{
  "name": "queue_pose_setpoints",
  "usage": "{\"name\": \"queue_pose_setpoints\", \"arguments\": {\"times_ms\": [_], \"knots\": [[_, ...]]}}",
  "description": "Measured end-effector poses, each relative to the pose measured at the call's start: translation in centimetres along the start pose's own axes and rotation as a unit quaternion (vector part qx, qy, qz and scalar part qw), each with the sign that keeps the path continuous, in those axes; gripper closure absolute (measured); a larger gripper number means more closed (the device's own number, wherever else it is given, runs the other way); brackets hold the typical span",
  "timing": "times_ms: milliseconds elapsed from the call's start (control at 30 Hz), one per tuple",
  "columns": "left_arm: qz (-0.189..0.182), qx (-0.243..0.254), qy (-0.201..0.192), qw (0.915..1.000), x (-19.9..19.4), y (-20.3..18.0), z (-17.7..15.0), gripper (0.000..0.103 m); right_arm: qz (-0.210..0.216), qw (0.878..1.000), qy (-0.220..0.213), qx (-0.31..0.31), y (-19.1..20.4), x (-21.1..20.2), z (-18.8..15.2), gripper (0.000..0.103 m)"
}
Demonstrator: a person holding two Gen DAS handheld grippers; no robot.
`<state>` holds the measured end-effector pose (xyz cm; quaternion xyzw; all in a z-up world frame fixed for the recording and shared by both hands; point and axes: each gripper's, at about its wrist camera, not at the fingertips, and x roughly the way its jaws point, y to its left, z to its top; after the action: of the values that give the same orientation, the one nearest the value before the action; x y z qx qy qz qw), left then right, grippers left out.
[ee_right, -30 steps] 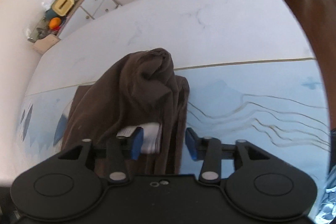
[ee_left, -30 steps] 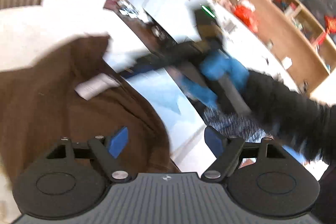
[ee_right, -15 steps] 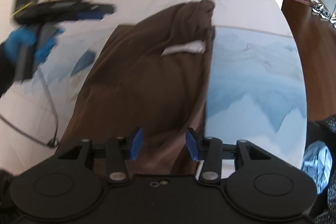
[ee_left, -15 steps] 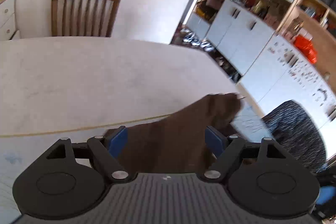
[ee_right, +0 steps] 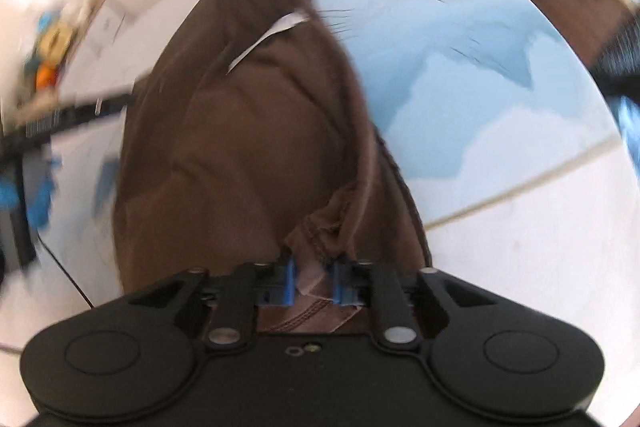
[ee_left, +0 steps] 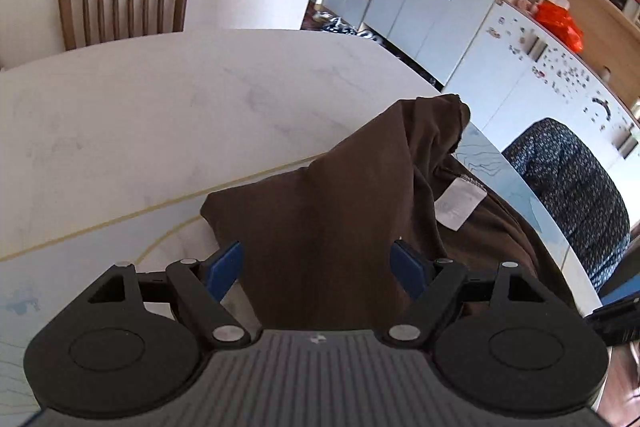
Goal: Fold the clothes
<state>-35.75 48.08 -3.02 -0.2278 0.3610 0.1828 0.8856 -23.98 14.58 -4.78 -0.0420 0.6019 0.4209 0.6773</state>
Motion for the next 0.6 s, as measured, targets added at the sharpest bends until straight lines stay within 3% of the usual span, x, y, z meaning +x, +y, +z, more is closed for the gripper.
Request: {"name": "queue_pose_setpoints", "arguments": {"times_ms": [167,233,400,533,600], "knots": [[-0.005,0.011,-0.005,0.9999,-1.7,0.9,-0.3,0.023,0.099,0.985,-0.01,0.142,-3.9,-4.1,-0.8,0.0],[-0.009,0.014,-0.007,0.9998,-2.3,1.2,-0.4,0.023,0.109,0.981,-0.023,0.161,-4.9,-6.2,-1.3,0.0],[-0.011,0.024,-0.001,0.9997,-2.4,0.8,-0.8,0.023,0.031,0.985,0.01,0.167,-8.0,-4.6,-2.7,0.0],[0.002,0.038,0.007,0.9992,-2.0,0.1,-1.0,0.023,-0.028,0.998,0.029,0.051,-5.6,-4.0,-1.4,0.0],[0.012,0.045,0.011,0.9989,-1.7,-0.2,-0.9,0.023,-0.055,0.998,0.029,-0.01,-4.6,-4.5,0.0,0.0]]}}
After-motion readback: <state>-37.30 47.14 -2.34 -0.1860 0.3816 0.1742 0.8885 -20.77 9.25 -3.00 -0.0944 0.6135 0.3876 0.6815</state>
